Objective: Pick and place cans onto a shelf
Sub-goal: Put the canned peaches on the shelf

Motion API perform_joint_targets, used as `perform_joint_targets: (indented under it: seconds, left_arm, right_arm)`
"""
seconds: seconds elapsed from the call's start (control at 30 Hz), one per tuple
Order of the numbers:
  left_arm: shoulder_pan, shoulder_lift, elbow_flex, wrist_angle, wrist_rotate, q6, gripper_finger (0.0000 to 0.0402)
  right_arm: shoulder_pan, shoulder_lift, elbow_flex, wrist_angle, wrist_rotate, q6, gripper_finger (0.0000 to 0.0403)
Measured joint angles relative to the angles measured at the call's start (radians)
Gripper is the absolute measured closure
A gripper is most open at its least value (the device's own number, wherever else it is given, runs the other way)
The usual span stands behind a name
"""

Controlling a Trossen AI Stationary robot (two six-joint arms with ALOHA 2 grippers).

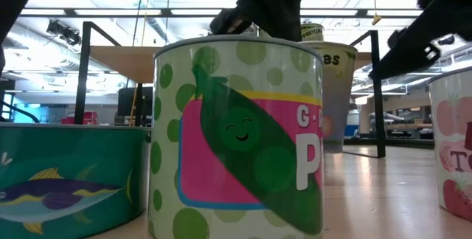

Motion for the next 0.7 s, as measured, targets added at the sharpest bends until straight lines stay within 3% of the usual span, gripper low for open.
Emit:
perform_joint_targets:
  seconds: [0.3,0.7]
  left_arm:
    - [0.001,0.0,0.001,0.063,-0.004,-0.021,0.0401]
    - [0.001,0.0,0.001,0.071,-0.013,-0.028,0.0401]
  right_arm:
    - [-0.022,0.112,-0.03,0.198,-0.005,-0.146,0.0005]
    - [-0.058,0.339,-0.028,0.515,0.071,-0.15,0.0005]
